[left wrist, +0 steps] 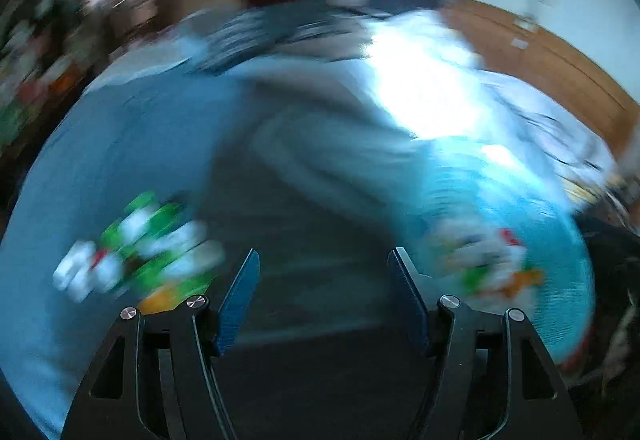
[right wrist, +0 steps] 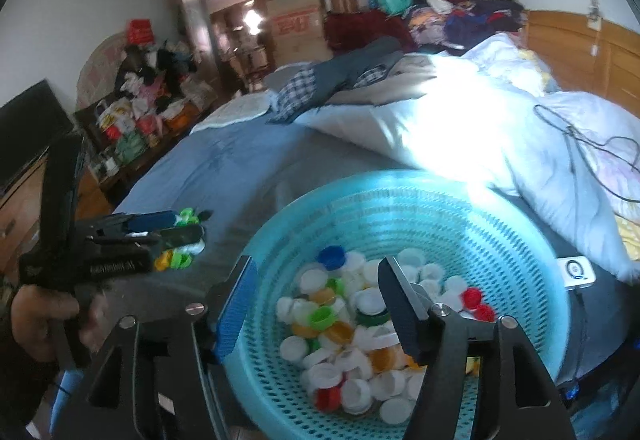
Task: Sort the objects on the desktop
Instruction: 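Move both grippers back to the cap pile, then grasp a white cap with the left gripper while the right grasps a dark green cap, then carry both caps over the teal basket and open both grippers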
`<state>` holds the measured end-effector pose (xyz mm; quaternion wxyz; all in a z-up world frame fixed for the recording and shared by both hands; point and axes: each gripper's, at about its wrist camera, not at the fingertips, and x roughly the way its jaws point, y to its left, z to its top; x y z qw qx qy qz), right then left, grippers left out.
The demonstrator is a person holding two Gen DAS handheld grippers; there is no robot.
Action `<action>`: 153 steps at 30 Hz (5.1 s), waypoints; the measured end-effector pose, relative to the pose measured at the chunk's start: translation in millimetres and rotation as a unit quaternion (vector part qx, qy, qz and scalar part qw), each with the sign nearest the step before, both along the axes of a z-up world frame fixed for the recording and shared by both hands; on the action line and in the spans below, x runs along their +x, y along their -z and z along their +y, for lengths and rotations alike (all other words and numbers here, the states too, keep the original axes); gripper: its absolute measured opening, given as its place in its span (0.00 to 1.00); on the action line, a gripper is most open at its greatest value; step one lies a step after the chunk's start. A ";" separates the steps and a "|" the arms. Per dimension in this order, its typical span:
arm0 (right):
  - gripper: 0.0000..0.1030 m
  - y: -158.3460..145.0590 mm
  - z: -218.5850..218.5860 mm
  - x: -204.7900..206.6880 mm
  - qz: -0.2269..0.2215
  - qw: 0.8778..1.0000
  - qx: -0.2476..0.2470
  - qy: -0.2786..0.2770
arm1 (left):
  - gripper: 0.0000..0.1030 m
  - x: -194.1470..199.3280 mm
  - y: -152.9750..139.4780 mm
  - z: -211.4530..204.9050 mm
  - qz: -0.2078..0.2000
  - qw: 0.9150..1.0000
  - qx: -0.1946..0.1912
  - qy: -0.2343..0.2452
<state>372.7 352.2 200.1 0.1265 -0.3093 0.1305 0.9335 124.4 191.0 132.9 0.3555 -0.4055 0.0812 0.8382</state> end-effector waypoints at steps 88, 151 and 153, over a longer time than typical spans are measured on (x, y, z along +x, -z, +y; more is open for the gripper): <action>0.47 162.5 -249.8 -315.5 -0.131 0.944 0.023 -0.303 | 0.27 -81.5 115.6 -221.9 -0.080 0.983 0.030 -0.163; 0.43 -4.5 36.8 11.4 -0.003 0.998 0.017 0.060 | 0.26 93.9 -45.2 163.1 0.060 0.984 -0.007 0.166; 0.43 -3.3 37.3 11.5 -0.005 0.998 0.016 0.060 | 0.26 92.7 -44.2 163.5 0.058 0.984 -0.007 0.166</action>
